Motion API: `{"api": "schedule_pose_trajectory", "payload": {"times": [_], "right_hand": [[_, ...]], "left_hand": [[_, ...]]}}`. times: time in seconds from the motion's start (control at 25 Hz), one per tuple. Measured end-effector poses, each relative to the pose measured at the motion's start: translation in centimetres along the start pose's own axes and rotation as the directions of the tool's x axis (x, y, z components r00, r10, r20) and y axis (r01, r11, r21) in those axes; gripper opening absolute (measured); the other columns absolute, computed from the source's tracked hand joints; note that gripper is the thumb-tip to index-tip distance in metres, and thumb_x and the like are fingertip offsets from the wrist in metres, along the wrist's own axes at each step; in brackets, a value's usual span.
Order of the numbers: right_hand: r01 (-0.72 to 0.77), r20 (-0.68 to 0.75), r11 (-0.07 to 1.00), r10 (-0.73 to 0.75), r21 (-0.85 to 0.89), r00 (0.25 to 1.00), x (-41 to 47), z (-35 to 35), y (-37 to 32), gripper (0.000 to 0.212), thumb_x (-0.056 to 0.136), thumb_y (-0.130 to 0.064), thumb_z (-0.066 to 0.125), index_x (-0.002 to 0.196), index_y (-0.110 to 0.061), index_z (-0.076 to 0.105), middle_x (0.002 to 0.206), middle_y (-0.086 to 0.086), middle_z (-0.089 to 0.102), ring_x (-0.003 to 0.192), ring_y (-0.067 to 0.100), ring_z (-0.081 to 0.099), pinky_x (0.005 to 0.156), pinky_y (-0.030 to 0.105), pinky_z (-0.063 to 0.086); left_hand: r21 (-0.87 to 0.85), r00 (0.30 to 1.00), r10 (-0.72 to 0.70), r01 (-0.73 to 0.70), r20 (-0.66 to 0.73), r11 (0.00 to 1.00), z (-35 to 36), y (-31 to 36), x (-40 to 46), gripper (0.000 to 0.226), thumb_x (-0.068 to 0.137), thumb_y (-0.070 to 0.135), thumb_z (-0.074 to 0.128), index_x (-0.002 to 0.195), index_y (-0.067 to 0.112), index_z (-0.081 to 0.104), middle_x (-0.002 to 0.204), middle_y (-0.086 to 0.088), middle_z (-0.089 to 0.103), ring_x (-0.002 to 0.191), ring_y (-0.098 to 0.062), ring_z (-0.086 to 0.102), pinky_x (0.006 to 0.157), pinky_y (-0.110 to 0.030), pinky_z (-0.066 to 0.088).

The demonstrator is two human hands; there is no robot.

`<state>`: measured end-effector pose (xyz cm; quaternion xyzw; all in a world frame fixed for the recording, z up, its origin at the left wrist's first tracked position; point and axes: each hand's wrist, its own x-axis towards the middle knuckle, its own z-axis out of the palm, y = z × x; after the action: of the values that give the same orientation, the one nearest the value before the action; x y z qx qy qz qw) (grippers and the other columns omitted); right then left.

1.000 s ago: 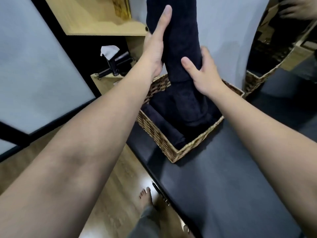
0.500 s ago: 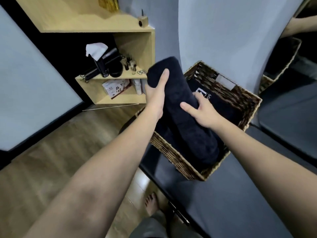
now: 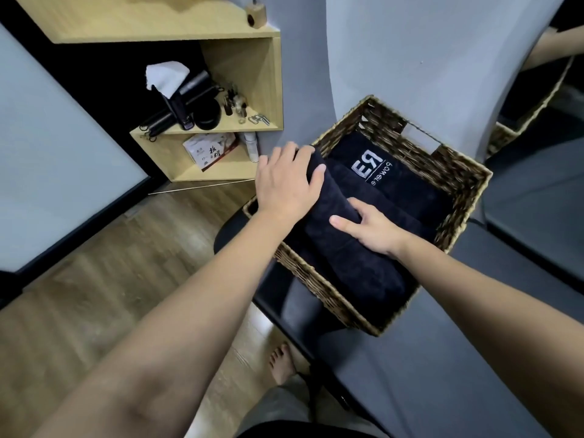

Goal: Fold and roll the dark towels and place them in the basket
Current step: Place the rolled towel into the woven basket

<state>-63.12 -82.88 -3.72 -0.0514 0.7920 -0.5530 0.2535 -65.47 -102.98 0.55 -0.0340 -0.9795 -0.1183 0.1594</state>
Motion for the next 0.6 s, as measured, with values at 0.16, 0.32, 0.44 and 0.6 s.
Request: {"api": "schedule_pose_trajectory", "payload": {"times": [0.16,0.32,0.44,0.6], "right_hand": [[-0.021,0.058,0.999,0.018,0.049,0.998,-0.1,0.2,0.5,0.026,0.092,-0.03,0.072,0.114,-0.017,0.066,0.108,-0.004,0.076,0.103,0.011,0.071,0.087,0.023,0.056],[-0.064,0.124,0.998,0.066,-0.018,0.99,-0.4,0.6,1.8,0.018,0.091,-0.032,0.073,0.106,-0.023,0.068,0.096,-0.015,0.076,0.094,0.002,0.071,0.08,0.018,0.052],[-0.063,0.176,0.988,0.088,-0.143,0.98,-0.5,1.4,3.3,0.023,0.087,-0.041,0.077,0.101,-0.024,0.069,0.092,-0.013,0.075,0.089,0.002,0.07,0.082,0.022,0.052],[-0.076,0.184,0.98,0.111,-0.187,0.977,-0.6,1.4,3.1,0.03,0.086,-0.047,0.076,0.101,-0.022,0.069,0.089,-0.012,0.073,0.084,0.003,0.067,0.083,0.025,0.051]], "left_hand": [[0.18,0.982,0.005,-0.04,0.188,0.983,-1.4,0.7,1.4,0.035,0.103,0.042,0.039,0.118,0.017,0.058,0.107,-0.008,0.063,0.095,-0.034,0.064,0.074,-0.04,0.04],[0.334,0.933,-0.061,-0.066,0.355,0.94,-0.6,2.2,-0.2,0.026,0.106,0.024,0.037,0.125,0.016,0.053,0.116,-0.011,0.066,0.102,-0.032,0.067,0.07,-0.036,0.034],[0.457,0.831,-0.157,-0.128,0.534,0.88,0.2,1.9,-3.1,0.031,0.102,0.011,0.039,0.127,0.014,0.056,0.122,-0.008,0.066,0.108,-0.027,0.066,0.075,-0.033,0.037],[0.547,0.788,-0.035,-0.395,0.615,0.738,0.4,3.8,-2.8,0.036,0.103,0.028,0.04,0.128,0.018,0.064,0.128,-0.01,0.054,0.117,-0.028,0.05,0.092,-0.038,0.041]]}}
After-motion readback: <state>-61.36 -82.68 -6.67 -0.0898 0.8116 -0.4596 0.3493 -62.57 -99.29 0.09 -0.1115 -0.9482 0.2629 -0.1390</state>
